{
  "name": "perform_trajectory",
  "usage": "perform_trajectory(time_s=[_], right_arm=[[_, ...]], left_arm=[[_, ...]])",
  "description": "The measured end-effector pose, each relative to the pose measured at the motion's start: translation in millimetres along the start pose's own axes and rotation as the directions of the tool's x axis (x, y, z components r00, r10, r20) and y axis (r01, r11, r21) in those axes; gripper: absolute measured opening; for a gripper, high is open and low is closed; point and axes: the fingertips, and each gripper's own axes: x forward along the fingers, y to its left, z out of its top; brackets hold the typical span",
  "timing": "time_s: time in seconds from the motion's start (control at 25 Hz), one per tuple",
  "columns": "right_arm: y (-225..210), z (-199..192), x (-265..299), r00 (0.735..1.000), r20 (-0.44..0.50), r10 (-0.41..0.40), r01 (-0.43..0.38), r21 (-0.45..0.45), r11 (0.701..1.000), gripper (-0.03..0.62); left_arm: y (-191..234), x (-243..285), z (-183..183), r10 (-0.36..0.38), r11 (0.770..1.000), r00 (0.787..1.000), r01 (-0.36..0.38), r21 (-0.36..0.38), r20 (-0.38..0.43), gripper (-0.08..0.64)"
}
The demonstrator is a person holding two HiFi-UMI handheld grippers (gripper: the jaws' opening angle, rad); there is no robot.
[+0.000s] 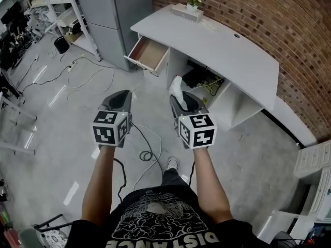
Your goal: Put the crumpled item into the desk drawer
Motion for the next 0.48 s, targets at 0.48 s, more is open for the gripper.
perform_trajectory(time_s=[0.48], right_arm=[[-67.6,13.5,42.0,0.997,-0.025,0.078,-0.078,0.012,0.997,0.146]], left_arm=[[-7.9,67.0,23.7,0.071,0.997,0.997,-0.071,-0.011,-0.041,-0.002]])
